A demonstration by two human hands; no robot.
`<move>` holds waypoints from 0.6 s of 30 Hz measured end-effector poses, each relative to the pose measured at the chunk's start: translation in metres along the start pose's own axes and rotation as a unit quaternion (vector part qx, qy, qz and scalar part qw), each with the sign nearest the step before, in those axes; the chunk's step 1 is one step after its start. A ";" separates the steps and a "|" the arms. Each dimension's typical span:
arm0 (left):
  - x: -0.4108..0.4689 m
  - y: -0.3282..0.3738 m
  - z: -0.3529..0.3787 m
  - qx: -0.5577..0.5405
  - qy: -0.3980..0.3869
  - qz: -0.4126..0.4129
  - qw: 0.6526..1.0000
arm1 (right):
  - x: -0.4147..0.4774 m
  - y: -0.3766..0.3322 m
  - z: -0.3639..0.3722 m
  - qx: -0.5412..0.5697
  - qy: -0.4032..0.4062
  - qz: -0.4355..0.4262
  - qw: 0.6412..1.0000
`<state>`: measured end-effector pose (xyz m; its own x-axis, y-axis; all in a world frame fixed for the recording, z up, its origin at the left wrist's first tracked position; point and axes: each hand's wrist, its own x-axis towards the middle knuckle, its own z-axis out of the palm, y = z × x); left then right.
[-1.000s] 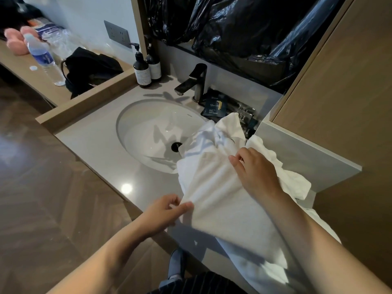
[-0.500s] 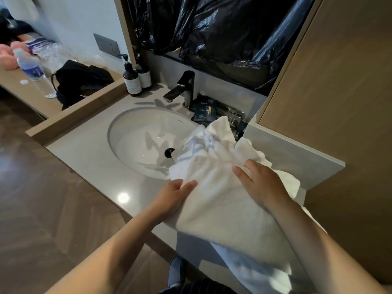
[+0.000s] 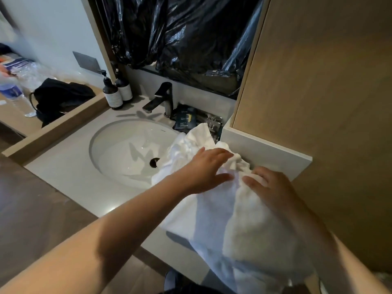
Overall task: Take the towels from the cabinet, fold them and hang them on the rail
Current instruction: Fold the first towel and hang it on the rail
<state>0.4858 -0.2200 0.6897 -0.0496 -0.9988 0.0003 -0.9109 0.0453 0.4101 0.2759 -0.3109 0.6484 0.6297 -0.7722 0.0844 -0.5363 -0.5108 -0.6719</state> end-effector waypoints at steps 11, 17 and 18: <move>0.021 0.002 -0.054 -0.037 -0.030 0.023 0.999 | -0.011 -0.017 -0.077 -0.120 0.028 -0.043 0.991; 0.003 0.024 -0.127 0.133 0.176 0.126 0.967 | 0.001 -0.060 -0.121 -0.183 0.166 -0.182 0.952; -0.003 0.024 -0.128 0.147 0.174 0.126 0.966 | -0.002 -0.060 -0.120 -0.184 0.155 -0.187 0.953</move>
<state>0.5168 -0.2181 0.8161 -0.1905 -0.8998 0.3926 -0.9675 0.2397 0.0800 0.2392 -0.3238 0.7772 0.6501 -0.5555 0.5185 -0.5031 -0.8260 -0.2542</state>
